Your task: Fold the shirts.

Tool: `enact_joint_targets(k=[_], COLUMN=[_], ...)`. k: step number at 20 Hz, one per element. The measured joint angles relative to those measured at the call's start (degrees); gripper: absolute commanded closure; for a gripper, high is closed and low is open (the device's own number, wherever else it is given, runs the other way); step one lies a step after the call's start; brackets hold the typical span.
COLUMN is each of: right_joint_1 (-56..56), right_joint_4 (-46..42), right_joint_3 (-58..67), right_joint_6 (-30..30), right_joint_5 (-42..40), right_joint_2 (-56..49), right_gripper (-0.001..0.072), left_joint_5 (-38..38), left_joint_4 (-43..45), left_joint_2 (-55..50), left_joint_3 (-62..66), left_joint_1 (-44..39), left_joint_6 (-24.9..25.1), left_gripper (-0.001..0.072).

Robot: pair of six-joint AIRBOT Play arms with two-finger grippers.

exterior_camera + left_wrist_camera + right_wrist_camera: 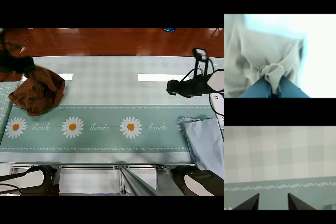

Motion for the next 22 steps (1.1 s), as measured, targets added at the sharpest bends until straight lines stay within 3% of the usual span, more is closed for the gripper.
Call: enact_joint_targets(k=[7,13,17,22], right_joint_1=[0.00,0.00,0.00,0.00], right_joint_4=[-1.14,1.79,0.11,-1.44], right_joint_3=[0.00,0.00,0.00,0.00], right_joint_6=[-0.46,-2.25,-1.92,-1.14], right_joint_5=[3.48,5.11,5.73,7.89], right_joint_2=[11.06,19.96,26.77,31.95], right_gripper=[0.0304,0.0310,0.0310,0.0310], left_joint_5=[2.03,5.62,10.49,16.81], left_joint_4=[-15.06,-20.61,-22.60,-23.89], left_joint_2=[10.73,13.84,16.31,18.86], left_joint_3=[19.85,33.00,33.33,23.58], left_joint_1=[-0.59,-7.56,-14.80,-26.93], left_joint_6=[2.16,2.29,1.66,1.51], left_gripper=[0.0688,0.0688,0.0688,0.0688])
